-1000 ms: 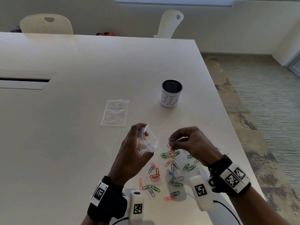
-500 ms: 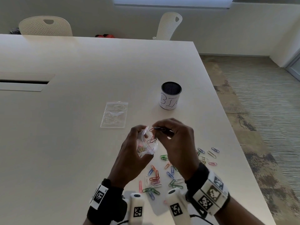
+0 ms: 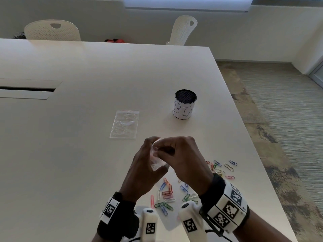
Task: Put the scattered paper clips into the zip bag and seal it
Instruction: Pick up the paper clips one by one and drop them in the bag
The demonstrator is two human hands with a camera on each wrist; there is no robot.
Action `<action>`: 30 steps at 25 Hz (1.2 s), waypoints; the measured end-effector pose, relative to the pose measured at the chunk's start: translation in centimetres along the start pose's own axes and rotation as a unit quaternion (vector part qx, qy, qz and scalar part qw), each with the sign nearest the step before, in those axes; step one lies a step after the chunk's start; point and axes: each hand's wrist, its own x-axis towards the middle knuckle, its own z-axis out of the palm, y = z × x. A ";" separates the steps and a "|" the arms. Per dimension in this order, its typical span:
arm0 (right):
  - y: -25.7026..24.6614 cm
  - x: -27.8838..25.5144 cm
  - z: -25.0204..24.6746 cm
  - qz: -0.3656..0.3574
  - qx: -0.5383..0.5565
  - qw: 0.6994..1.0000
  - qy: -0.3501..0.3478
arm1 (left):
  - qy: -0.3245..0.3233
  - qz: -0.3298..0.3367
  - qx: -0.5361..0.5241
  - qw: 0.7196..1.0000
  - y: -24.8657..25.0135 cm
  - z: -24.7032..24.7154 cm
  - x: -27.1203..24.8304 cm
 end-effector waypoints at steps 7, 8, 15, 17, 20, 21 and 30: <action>1.2 -0.2 -4.2 -0.001 -0.015 1.000 0.022 | 0.019 0.026 0.028 0.999 -0.7 0.9 0.7; 2.4 -0.7 -5.5 0.022 -0.032 0.999 0.038 | 0.018 0.031 0.027 0.999 -0.8 1.1 0.7; 12.6 -6.1 -11.3 0.258 -0.268 0.926 0.067 | 0.019 0.038 0.024 0.999 -0.8 1.2 0.6; 14.1 -7.0 -11.3 0.281 -0.297 0.911 0.046 | 0.021 0.035 0.030 0.999 -0.8 1.1 0.6; 14.3 -7.8 -10.1 0.288 -0.305 0.907 0.029 | 0.015 0.035 0.034 0.999 -0.8 0.9 0.5; 14.0 -8.0 -9.5 0.282 -0.306 0.909 0.024 | 0.014 0.036 0.036 0.999 -0.8 0.9 0.5; 9.6 -7.9 -7.1 0.265 -0.202 0.940 -0.076 | 0.016 0.039 0.042 0.998 -0.7 0.6 0.4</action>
